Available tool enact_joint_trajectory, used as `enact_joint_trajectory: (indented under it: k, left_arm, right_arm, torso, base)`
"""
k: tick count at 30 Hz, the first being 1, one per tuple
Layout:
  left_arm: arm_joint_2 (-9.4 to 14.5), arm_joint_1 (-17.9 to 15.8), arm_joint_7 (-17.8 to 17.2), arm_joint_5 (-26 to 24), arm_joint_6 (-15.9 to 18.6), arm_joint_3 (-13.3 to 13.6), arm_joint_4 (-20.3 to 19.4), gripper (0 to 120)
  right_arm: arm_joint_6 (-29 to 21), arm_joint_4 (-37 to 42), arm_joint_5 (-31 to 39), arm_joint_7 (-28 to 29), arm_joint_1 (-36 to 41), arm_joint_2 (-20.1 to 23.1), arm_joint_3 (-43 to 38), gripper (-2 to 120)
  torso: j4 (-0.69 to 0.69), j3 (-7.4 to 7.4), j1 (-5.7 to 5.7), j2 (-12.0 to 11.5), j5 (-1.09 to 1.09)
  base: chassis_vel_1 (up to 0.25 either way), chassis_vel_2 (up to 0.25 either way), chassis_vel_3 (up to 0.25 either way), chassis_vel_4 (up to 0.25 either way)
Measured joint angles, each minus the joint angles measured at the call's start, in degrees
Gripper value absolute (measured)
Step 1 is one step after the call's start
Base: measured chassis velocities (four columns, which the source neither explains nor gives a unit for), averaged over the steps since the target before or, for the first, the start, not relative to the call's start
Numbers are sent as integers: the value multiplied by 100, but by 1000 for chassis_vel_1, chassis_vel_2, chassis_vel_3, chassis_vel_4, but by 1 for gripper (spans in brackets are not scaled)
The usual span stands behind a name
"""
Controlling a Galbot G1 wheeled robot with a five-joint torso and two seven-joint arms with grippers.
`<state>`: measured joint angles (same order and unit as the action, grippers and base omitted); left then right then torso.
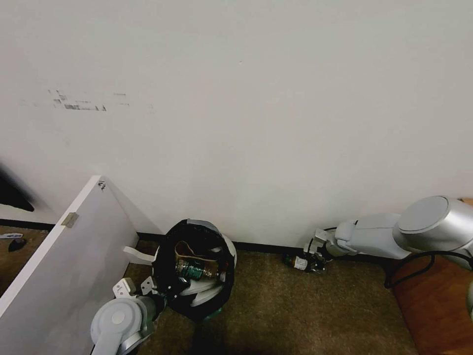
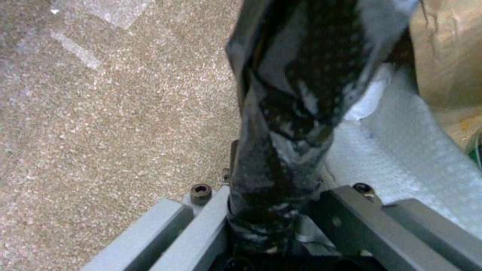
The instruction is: Pick up the trash bin and place the garbage on the floor into it.
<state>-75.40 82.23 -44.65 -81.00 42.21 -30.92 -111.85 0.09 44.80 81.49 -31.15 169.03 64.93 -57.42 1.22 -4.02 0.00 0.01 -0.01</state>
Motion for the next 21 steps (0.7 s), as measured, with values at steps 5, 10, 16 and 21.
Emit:
enact_joint_trajectory:
  k: [5, 10, 16, 21]
  left_arm:
    - [-3, -5, -4, 37, -2, 5, 3, 0]
    - [-1, -3, -6, 50, -3, 5, 5, 0]
    - [9, 23, -3, 66, -9, -3, 5, 0]
    - [21, 38, 16, 79, -10, -10, 5, 0]
  right_arm:
    - [21, 154, 9, 77, -2, -24, -49, 27]
    - [26, 273, 23, 176, -3, -32, -67, 28]
    - [17, 436, 28, 330, -4, -62, -88, 27]
    - [-3, 616, 62, 508, -6, -95, -119, 27]
  torso:
    - [0, 0, 0, 0, -1]
    - [1, 0, 0, 0, -2]
    - [2, 1, 0, 1, -3]
    - [2, 0, 0, 1, -3]
  base:
    - [0, 0, 0, 0]
    - [0, 0, 0, 0]
    - [0, 0, 0, 0]
    - [0, 0, 0, 0]
